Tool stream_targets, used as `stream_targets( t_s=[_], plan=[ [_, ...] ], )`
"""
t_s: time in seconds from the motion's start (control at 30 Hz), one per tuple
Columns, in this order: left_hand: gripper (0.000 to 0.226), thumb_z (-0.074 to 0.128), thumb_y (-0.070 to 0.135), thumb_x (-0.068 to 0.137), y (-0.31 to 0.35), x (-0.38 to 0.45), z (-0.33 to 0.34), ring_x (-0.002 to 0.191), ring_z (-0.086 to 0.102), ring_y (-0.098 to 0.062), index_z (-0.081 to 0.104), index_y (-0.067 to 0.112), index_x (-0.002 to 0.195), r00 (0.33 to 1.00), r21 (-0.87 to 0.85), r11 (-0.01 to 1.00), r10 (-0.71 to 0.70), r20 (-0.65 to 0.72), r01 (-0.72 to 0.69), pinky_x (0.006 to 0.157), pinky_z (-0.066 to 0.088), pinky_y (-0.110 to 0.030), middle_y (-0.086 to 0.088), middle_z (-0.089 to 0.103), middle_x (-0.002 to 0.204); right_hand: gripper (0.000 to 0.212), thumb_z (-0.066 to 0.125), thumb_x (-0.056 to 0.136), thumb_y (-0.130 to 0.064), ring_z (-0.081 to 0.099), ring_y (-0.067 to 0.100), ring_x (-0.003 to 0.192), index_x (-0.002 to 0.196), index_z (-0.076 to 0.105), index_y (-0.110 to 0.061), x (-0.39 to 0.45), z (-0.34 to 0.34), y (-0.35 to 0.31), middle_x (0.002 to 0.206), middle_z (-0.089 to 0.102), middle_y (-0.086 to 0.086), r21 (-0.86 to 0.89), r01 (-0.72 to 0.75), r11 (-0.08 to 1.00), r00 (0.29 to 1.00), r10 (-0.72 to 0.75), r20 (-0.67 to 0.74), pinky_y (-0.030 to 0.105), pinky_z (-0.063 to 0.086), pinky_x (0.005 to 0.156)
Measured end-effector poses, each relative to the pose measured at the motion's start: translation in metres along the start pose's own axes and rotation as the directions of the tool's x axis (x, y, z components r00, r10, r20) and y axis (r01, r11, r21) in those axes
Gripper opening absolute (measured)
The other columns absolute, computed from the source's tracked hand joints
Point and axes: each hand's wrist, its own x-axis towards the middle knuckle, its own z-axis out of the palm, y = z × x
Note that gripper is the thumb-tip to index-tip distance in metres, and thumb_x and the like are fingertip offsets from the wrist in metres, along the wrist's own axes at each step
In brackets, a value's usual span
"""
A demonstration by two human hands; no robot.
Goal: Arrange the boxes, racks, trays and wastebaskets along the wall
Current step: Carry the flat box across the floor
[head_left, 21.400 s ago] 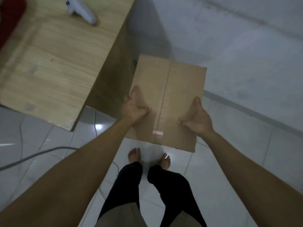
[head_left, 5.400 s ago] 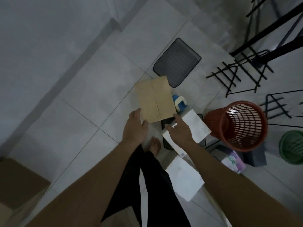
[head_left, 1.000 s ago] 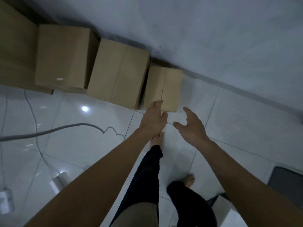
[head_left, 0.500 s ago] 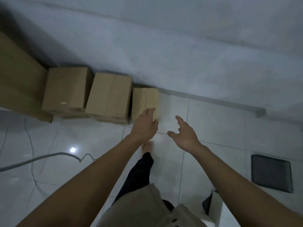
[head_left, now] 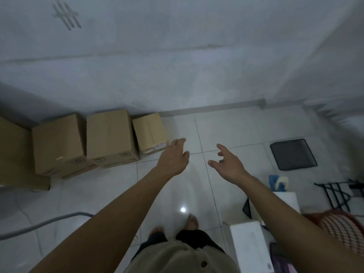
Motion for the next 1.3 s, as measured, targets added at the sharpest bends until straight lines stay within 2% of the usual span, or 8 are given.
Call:
stream_targets(
  t_s=[0.2, 0.37, 0.5, 0.67, 0.8, 1.03, 1.17, 1.3],
  plan=[
    [0.054, 0.042, 0.029, 0.102, 0.013, -0.036, 0.016, 0.136, 0.039, -0.031, 0.028, 0.013, 0.151, 0.983, 0.056, 0.985, 0.154, 0.104, -0.160, 0.110, 0.035, -0.044, -0.011, 0.031, 0.156, 0.077, 0.065, 0.090, -0.044, 0.051, 0.022, 0.125, 0.154, 0.025, -0.027, -0.068, 0.018, 0.036, 0.145, 0.048, 0.005, 0.124, -0.132, 0.984, 0.982, 0.146, -0.116, 0.033, 0.042, 0.101],
    [0.055, 0.044, 0.029, 0.101, 0.002, -0.078, 0.028, 0.137, 0.040, -0.030, 0.030, 0.013, 0.151, 0.961, 0.061, 0.968, 0.231, 0.150, -0.242, 0.111, 0.035, -0.042, -0.009, 0.034, 0.155, 0.076, 0.064, 0.091, -0.042, 0.050, 0.021, 0.124, 0.154, 0.026, -0.025, -0.129, 0.058, 0.050, 0.144, 0.047, 0.005, 0.206, -0.190, 0.960, 0.963, 0.222, -0.150, 0.027, 0.039, 0.092],
    [0.055, 0.043, 0.030, 0.101, 0.005, -0.111, 0.047, 0.137, 0.040, -0.029, 0.029, 0.013, 0.151, 0.923, 0.088, 0.945, 0.282, 0.261, -0.314, 0.110, 0.034, -0.040, -0.011, 0.035, 0.154, 0.075, 0.064, 0.091, -0.041, 0.050, 0.022, 0.125, 0.154, 0.027, -0.024, -0.180, 0.083, 0.064, 0.144, 0.047, 0.007, 0.293, -0.237, 0.926, 0.934, 0.300, -0.192, 0.029, 0.041, 0.096],
    [0.055, 0.041, 0.031, 0.102, 0.030, -0.147, 0.081, 0.138, 0.038, -0.027, 0.027, 0.015, 0.152, 0.847, 0.091, 0.899, 0.364, 0.387, -0.428, 0.111, 0.032, -0.038, -0.010, 0.033, 0.155, 0.073, 0.066, 0.090, -0.041, 0.050, 0.020, 0.125, 0.152, 0.032, -0.022, -0.248, 0.094, 0.097, 0.141, 0.050, 0.005, 0.365, -0.285, 0.886, 0.877, 0.394, -0.274, 0.025, 0.037, 0.093],
    [0.055, 0.041, 0.032, 0.102, 0.062, -0.183, 0.117, 0.136, 0.039, -0.028, 0.026, 0.016, 0.153, 0.758, 0.085, 0.841, 0.431, 0.489, -0.534, 0.110, 0.034, -0.038, -0.010, 0.034, 0.154, 0.069, 0.068, 0.088, -0.041, 0.054, 0.020, 0.119, 0.148, 0.039, -0.024, -0.314, 0.097, 0.138, 0.135, 0.054, 0.004, 0.464, -0.340, 0.818, 0.773, 0.524, -0.358, 0.033, 0.043, 0.100],
    [0.055, 0.042, 0.032, 0.101, 0.109, -0.255, 0.179, 0.133, 0.042, -0.029, 0.029, 0.014, 0.151, 0.608, 0.055, 0.735, 0.515, 0.604, -0.676, 0.108, 0.037, -0.038, -0.011, 0.037, 0.151, 0.062, 0.062, 0.092, -0.042, 0.053, 0.018, 0.109, 0.147, 0.039, -0.026, -0.413, 0.118, 0.203, 0.135, 0.054, 0.003, 0.589, -0.391, 0.707, 0.645, 0.667, -0.372, 0.029, 0.045, 0.083],
    [0.055, 0.042, 0.031, 0.100, 0.130, -0.305, 0.218, 0.133, 0.043, -0.030, 0.030, 0.013, 0.151, 0.541, 0.061, 0.678, 0.525, 0.658, -0.732, 0.108, 0.038, -0.042, -0.011, 0.037, 0.152, 0.061, 0.061, 0.093, -0.038, 0.055, 0.024, 0.115, 0.148, 0.039, -0.024, -0.471, 0.137, 0.234, 0.135, 0.055, 0.004, 0.681, -0.386, 0.623, 0.568, 0.742, -0.356, 0.036, 0.049, 0.095],
    [0.056, 0.044, 0.031, 0.100, 0.146, -0.362, 0.254, 0.136, 0.040, -0.029, 0.030, 0.012, 0.151, 0.489, 0.050, 0.640, 0.532, 0.691, -0.767, 0.108, 0.037, -0.039, -0.010, 0.036, 0.154, 0.058, 0.059, 0.095, -0.035, 0.053, 0.023, 0.118, 0.147, 0.039, -0.023, -0.531, 0.158, 0.264, 0.140, 0.052, 0.006, 0.725, -0.343, 0.598, 0.528, 0.761, -0.378, 0.025, 0.040, 0.085]
  ],
)
